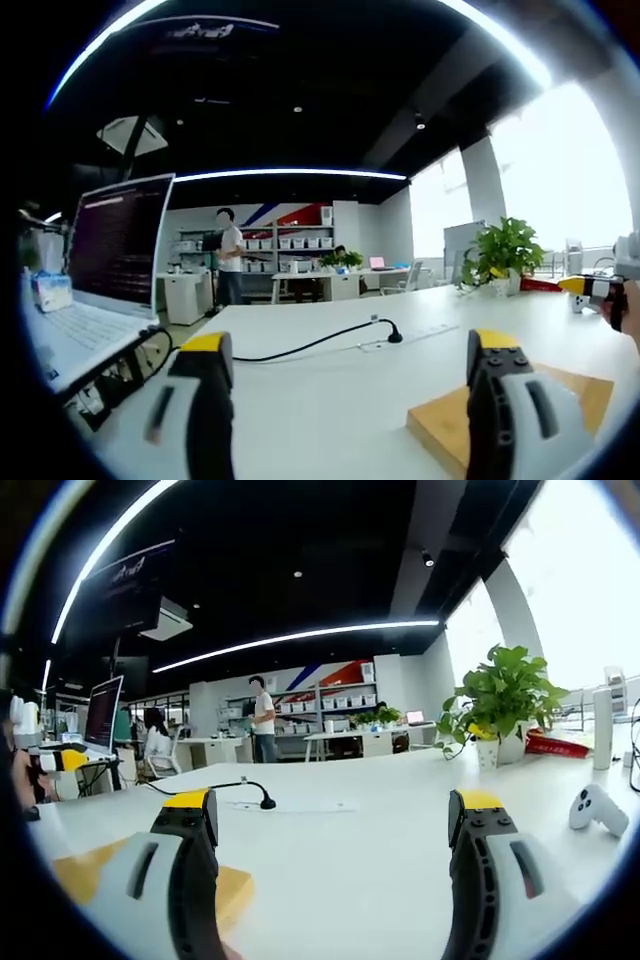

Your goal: Pick up the toothpaste unscrew the cap squeeze it onto the small board screw the cap back on and return it to the table

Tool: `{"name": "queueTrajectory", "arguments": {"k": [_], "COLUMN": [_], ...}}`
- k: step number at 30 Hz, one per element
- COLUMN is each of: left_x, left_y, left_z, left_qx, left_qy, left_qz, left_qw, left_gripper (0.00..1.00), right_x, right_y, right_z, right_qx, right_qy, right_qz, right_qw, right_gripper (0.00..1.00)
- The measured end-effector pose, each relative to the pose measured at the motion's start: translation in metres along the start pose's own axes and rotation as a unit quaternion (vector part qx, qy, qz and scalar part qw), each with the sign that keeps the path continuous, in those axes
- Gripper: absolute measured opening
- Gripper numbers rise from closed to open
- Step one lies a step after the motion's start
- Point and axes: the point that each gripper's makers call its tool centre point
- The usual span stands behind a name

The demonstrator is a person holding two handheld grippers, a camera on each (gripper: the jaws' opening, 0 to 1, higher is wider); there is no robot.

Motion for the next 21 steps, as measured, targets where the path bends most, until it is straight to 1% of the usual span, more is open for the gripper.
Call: {"name": "queueTrajectory", "arguments": {"k": [5, 11, 15, 21], "left_x": [-0.0020, -0.0017, -0.0036, -0.0035], "left_y": [0.0013, 0.0011, 0.0012, 0.0019], "left_z": [0.0043, 0.0040, 0.0073, 0.0078], "left_qx": [0.003, 0.002, 0.005, 0.006], "left_qy": [0.011, 0.011, 0.017, 0.018], "left_qz": [0.003, 0.003, 0.004, 0.003], "left_qw": [0.9999, 0.9999, 0.9998, 0.9998], "left_gripper": [0.99, 0.99, 0.99, 0.99], "right_x": [-0.0004, -0.0021, -0.0028, -0.0023], "right_y": [0.0058, 0.0078, 0.0086, 0.0083], "right_z": [-0.0013, 0.0034, 0.0058, 0.0058], "right_qx": [-0.007, -0.003, -0.001, -0.002], "right_qy": [-0.003, 0.009, 0.015, 0.016], "right_qz": [-0.017, -0.019, -0.019, -0.017], "right_qw": [0.9998, 0.9998, 0.9997, 0.9997], "right_gripper": [1.00, 1.00, 1.00, 1.00]}}
Point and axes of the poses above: the point that each gripper's makers call its tool centre point, and the gripper's own axes: x roughly backward along the fingers, y roughly to its left, z roughly out of its underside, and after that the axes turned 9 degrees about y, right-handed
